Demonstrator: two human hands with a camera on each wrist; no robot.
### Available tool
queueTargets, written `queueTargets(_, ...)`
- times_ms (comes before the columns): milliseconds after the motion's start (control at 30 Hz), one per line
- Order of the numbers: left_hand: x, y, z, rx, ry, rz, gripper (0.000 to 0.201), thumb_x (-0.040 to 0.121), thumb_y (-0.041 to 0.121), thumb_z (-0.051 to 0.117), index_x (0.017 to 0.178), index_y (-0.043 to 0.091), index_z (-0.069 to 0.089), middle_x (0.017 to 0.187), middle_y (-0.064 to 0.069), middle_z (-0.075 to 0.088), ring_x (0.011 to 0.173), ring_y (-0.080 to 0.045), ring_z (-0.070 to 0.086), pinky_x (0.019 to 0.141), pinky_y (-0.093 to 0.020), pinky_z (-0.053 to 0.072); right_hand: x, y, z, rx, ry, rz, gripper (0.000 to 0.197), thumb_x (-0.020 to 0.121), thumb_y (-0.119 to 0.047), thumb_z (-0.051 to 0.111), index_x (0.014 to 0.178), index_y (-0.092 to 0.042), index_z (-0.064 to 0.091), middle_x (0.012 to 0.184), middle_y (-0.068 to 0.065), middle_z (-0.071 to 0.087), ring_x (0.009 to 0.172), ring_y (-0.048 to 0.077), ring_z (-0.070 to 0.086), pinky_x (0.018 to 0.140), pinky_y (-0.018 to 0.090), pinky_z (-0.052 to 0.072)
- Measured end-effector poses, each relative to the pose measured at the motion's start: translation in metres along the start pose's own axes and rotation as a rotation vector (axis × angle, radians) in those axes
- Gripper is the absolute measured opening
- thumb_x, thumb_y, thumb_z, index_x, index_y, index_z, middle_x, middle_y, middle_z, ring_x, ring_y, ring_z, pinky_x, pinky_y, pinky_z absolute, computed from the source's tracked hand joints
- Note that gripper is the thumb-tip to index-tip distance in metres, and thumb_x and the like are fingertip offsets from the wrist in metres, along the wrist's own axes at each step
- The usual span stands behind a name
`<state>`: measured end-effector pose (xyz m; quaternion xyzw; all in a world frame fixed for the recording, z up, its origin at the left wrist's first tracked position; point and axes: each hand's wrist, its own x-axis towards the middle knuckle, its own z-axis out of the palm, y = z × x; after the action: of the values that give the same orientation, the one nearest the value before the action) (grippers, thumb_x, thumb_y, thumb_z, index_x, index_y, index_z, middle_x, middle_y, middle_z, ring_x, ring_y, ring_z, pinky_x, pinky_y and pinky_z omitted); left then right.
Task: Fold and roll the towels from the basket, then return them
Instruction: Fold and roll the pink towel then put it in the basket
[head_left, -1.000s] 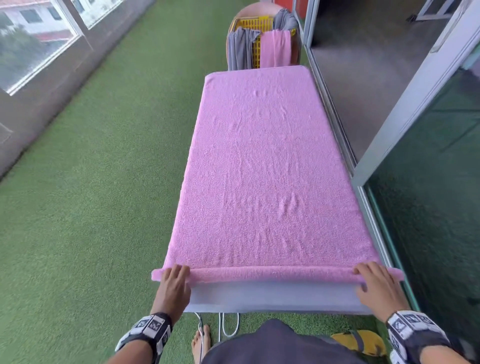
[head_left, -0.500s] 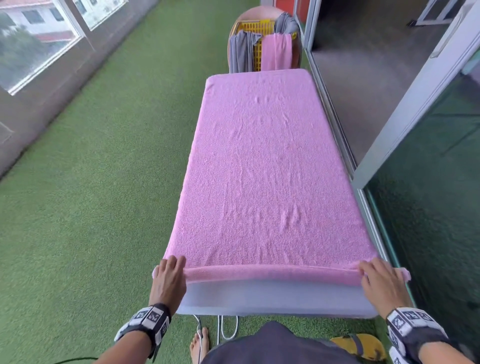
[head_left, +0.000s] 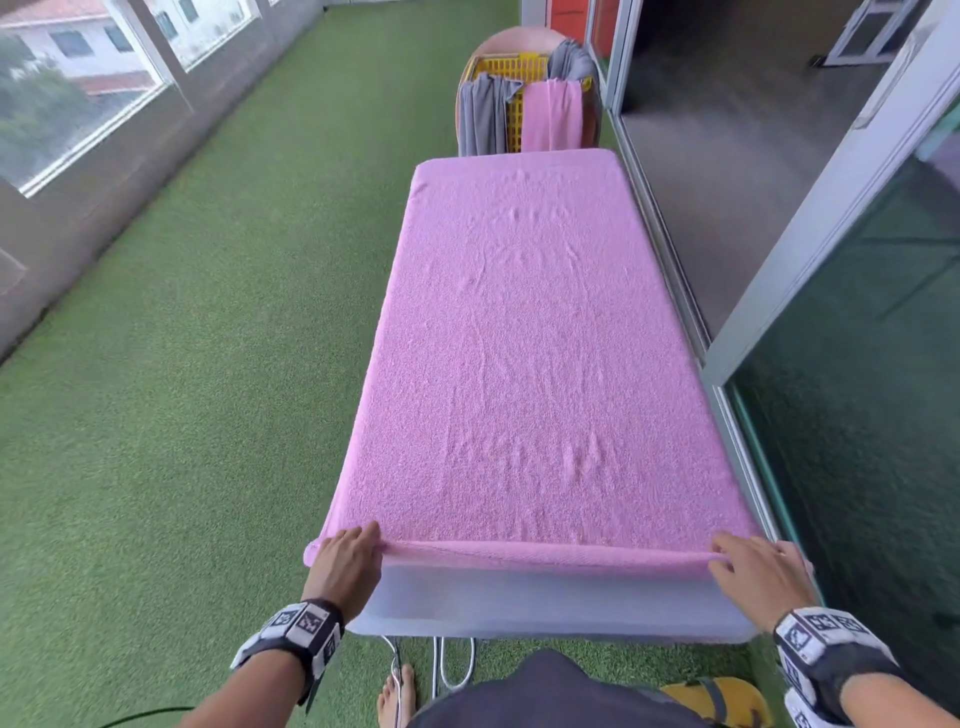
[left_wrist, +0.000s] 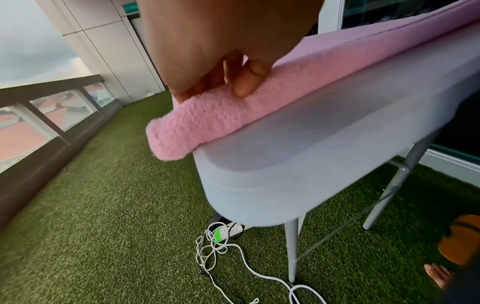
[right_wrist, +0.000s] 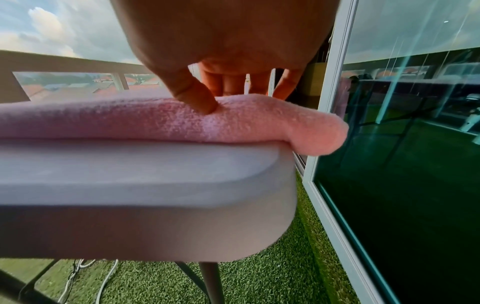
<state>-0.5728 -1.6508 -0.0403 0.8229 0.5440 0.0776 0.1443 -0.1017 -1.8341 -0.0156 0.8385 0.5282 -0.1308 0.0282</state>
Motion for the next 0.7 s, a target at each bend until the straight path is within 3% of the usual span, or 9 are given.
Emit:
queueTargets(67, 0.003, -0.001, -0.001, 0.011, 0.029, -0.017, 0.023, 0.08, -0.003, 0.06, 0.097, 0.012, 0.057, 0.082, -0.001, 0.061, 0.067, -0.014, 0.05, 0.059, -0.021, 0.036, 0.002, 0.0, 0.002, 0.025, 0.104, -0.013, 0.017, 0.079, -0.02, 0.065, 0.092, -0.029, 0.057, 0.084, -0.012, 0.057, 0.078, 0.011, 0.053, 0.08, 0.033, 0.029)
queueTargets(133, 0.002, 0.004, -0.001, 0.047, 0.066, 0.023, 0.041, 0.065, -0.011, 0.063, 0.096, 0.014, 0.055, 0.086, -0.001, 0.058, 0.072, -0.014, 0.046, 0.061, -0.026, 0.041, 0.0, -0.003, 0.004, -0.012, 0.158, -0.069, 0.028, 0.064, -0.01, 0.073, 0.079, -0.025, 0.055, 0.076, -0.007, 0.052, 0.07, 0.017, 0.05, 0.07, 0.035, 0.032)
queueTargets(200, -0.003, 0.008, 0.003, 0.059, 0.091, 0.086, 0.054, 0.051, -0.018, 0.062, 0.092, 0.015, 0.05, 0.083, -0.001, 0.054, 0.071, -0.014, 0.04, 0.058, -0.028, 0.046, -0.002, -0.005, 0.009, -0.02, 0.062, -0.136, 0.04, 0.058, -0.007, 0.074, 0.075, -0.029, 0.046, 0.074, -0.01, 0.046, 0.067, 0.014, 0.046, 0.064, 0.031, 0.036)
queueTargets(267, -0.007, 0.008, 0.007, 0.042, 0.052, 0.083, 0.059, 0.045, -0.018, 0.061, 0.094, 0.013, 0.051, 0.085, -0.003, 0.056, 0.074, -0.015, 0.042, 0.061, -0.031, 0.051, -0.002, -0.004, 0.015, 0.008, -0.027, -0.108, 0.037, 0.066, -0.013, 0.07, 0.092, -0.032, 0.05, 0.092, -0.011, 0.051, 0.084, 0.012, 0.052, 0.074, 0.032, 0.047)
queueTargets(333, -0.006, 0.004, 0.011, 0.03, 0.019, 0.049, 0.057, 0.05, -0.018, 0.065, 0.099, 0.01, 0.056, 0.092, -0.004, 0.06, 0.078, -0.018, 0.049, 0.069, -0.033, 0.052, 0.002, 0.001, 0.018, 0.044, 0.005, -0.103, 0.04, 0.073, -0.013, 0.069, 0.108, -0.029, 0.058, 0.108, -0.008, 0.057, 0.099, 0.015, 0.056, 0.086, 0.036, 0.05)
queueTargets(433, 0.001, 0.0, 0.013, -0.028, 0.014, -0.018, 0.049, 0.058, -0.021, 0.062, 0.095, 0.011, 0.06, 0.088, -0.002, 0.065, 0.077, -0.02, 0.055, 0.068, -0.036, 0.052, 0.007, 0.0, 0.011, 0.122, 0.077, -0.07, 0.037, 0.078, -0.005, 0.065, 0.111, -0.021, 0.068, 0.113, -0.004, 0.066, 0.106, 0.019, 0.061, 0.093, 0.04, 0.048)
queueTargets(567, 0.002, 0.016, -0.004, 0.018, -0.009, -0.012, 0.02, 0.075, -0.003, 0.061, 0.072, 0.017, 0.057, 0.07, 0.003, 0.062, 0.064, -0.018, 0.052, 0.062, -0.031, 0.043, 0.007, -0.006, -0.001, -0.001, 0.027, -0.048, 0.017, 0.083, -0.025, 0.055, 0.09, -0.035, 0.067, 0.091, -0.015, 0.068, 0.088, 0.011, 0.058, 0.087, 0.032, 0.031)
queueTargets(633, 0.003, 0.018, -0.008, 0.038, -0.062, -0.013, 0.02, 0.09, 0.008, 0.048, 0.075, 0.022, 0.048, 0.073, 0.005, 0.057, 0.067, -0.016, 0.05, 0.068, -0.032, 0.042, 0.009, -0.007, -0.002, -0.056, -0.039, -0.046, 0.015, 0.086, -0.031, 0.044, 0.086, -0.034, 0.059, 0.084, -0.016, 0.062, 0.082, 0.005, 0.053, 0.082, 0.029, 0.024)
queueTargets(700, 0.008, 0.016, -0.011, 0.032, -0.05, -0.047, 0.015, 0.088, 0.003, 0.048, 0.085, 0.017, 0.047, 0.08, 0.002, 0.054, 0.068, -0.015, 0.048, 0.068, -0.029, 0.044, 0.012, -0.005, -0.002, 0.002, 0.018, -0.04, 0.01, 0.084, -0.025, 0.052, 0.089, -0.033, 0.052, 0.084, -0.015, 0.055, 0.078, 0.008, 0.05, 0.078, 0.03, 0.026)
